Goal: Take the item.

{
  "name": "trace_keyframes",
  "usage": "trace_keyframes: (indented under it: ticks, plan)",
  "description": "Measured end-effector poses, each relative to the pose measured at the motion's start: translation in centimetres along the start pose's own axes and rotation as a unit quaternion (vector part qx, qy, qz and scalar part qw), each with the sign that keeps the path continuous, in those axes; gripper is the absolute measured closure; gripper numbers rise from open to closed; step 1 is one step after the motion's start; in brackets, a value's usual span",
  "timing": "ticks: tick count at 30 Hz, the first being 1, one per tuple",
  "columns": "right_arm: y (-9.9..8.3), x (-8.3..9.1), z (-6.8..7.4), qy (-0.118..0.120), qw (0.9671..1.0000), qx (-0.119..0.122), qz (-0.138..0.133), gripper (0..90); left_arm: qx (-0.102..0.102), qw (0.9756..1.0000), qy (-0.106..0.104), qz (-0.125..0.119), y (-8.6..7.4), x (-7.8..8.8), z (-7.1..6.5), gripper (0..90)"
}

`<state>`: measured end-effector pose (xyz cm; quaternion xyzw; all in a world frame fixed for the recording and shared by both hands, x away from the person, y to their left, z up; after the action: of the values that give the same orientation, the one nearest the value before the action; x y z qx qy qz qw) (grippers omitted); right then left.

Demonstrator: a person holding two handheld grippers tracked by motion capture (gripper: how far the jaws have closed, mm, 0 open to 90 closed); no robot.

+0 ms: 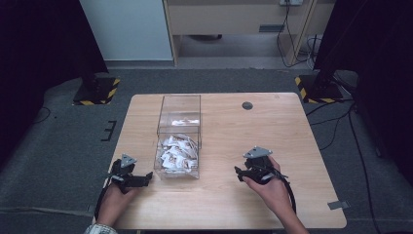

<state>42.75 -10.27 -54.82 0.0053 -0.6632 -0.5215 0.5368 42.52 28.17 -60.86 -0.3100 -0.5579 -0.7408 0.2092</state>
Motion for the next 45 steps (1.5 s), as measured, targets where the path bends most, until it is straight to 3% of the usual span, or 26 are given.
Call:
trace_keyframes:
  ticks: [18, 45]
  plan:
    - [4.9, -0.2, 0.8, 0.027, 0.9996, 0.004, -0.008, 35.6, 0.000, 1.0000, 0.000, 0.000, 0.0, 0.0, 0.0, 0.0]
    - [9.3, 0.0, 2.2, 0.049, 0.9983, 0.020, -0.026, 42.0, 0.000, 1.0000, 0.000, 0.000, 0.0, 0.0, 0.0, 0.0]
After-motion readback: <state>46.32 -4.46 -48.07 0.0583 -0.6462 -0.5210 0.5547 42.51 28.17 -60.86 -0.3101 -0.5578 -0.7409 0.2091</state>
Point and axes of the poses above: each handheld gripper's, and its own axes: x roughly backward along the jaws, y roughly out of its top, z roughly to its left, the point moved 10 cm from there along -x, roughly forward along the jaws, and after that the axes turned 15 degrees about y, right-handed, at the moved point
